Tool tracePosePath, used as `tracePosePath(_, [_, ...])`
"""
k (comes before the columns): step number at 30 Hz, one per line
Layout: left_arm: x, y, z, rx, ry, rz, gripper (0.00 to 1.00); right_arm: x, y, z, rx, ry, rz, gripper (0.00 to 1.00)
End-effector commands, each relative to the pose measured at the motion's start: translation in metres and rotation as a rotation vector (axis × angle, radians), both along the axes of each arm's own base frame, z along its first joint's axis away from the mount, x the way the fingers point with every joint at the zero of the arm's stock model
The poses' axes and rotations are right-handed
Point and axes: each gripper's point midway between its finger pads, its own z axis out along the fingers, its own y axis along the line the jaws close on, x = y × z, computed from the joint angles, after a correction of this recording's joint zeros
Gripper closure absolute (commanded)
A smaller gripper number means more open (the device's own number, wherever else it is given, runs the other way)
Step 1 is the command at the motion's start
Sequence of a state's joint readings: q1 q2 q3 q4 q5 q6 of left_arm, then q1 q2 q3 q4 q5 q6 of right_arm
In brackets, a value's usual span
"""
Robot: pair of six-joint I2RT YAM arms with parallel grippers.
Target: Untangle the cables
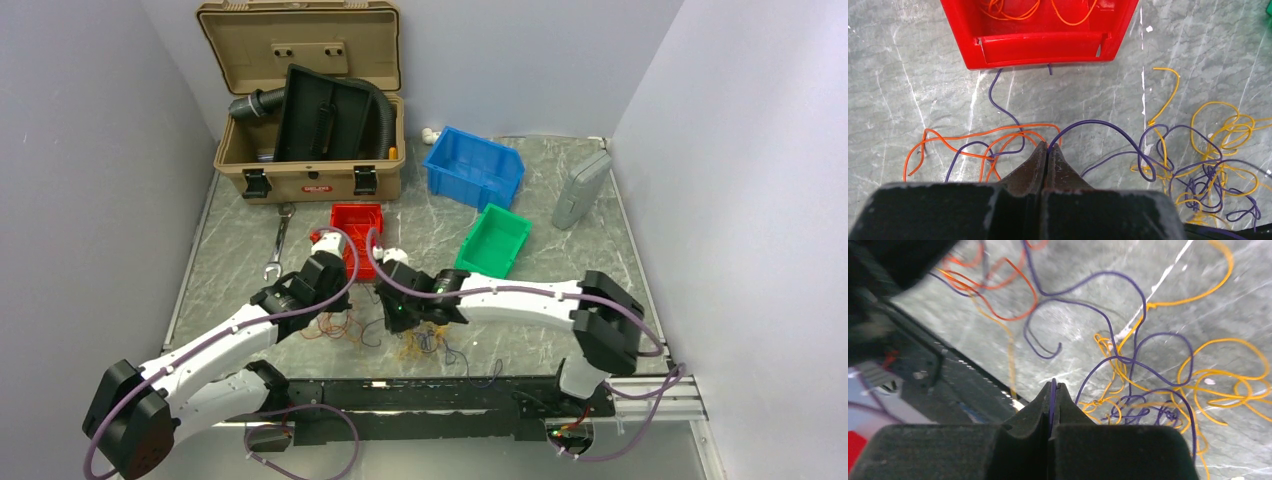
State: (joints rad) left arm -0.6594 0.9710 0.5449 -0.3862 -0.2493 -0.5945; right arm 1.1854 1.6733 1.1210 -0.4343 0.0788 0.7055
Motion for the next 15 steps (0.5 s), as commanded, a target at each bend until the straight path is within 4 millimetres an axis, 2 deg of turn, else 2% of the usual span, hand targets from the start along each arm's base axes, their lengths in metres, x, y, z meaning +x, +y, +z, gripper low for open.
tracePosePath(1, [0.003,0.0,0.009,-0.001,-0.024,-0.016,1.0,0.031,0.007,0.083,0.174,-0.149,-0.029,1.0])
tracePosePath(5, [0.002,0.0,0.01,-0.009,-0.029,-0.016,1.0,0.049,-0.015,0.124,0.226,-0.227,-0.076,1.0])
tracePosePath(10, [0.002,-0.001,0.01,-0.012,-0.031,-0.017,1.0,0.081,-0.067,0.192,0.357,-0.329,-0.185,0.99])
tracePosePath(13, [0.002,-0.001,0.007,-0.009,-0.021,-0.017,1.0,0.092,-0.099,0.24,0.432,-0.409,-0.236,0.97])
tracePosePath(15, [0.001,-0.001,0.005,-0.009,-0.016,-0.015,1.0,0.095,-0.121,0.264,0.432,-0.468,-0.275,0.97])
